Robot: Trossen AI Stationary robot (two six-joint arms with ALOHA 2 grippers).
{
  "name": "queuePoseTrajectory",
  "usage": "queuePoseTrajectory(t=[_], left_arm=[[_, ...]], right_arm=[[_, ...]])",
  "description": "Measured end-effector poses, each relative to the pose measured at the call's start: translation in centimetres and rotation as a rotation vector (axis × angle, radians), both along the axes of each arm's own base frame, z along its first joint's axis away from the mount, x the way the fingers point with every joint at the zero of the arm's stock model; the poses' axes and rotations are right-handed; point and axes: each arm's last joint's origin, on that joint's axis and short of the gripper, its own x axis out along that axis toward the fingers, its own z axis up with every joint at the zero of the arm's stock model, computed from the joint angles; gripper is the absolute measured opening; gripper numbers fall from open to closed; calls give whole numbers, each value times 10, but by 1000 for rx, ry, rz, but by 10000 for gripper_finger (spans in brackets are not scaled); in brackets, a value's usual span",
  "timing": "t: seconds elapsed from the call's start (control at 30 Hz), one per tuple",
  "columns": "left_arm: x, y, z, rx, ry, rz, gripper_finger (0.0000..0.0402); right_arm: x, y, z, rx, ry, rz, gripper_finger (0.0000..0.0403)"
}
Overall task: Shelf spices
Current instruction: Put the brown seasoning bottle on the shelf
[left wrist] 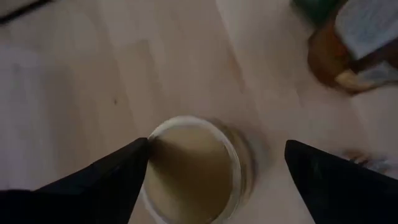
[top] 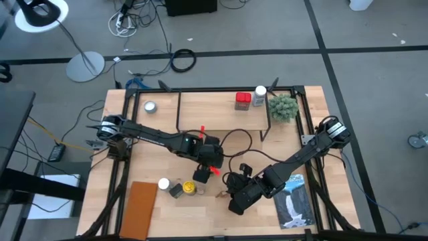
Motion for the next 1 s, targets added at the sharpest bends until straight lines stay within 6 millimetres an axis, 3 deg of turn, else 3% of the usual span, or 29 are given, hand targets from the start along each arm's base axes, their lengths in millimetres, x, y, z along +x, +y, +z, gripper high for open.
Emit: queuePoseTrajectory(t=[0.37, 0.73, 1.0], left_arm=[[2, 1, 4, 4, -3, 9, 380], [-7, 5, 1, 16, 82, 140, 380], [-2, 7, 23, 39, 48, 159, 380]], right_arm=[[-1, 2, 0, 0, -1, 8, 119], [-1, 2, 0, -35, -13, 6, 119], [-1, 1, 0, -42, -17, 1, 119]])
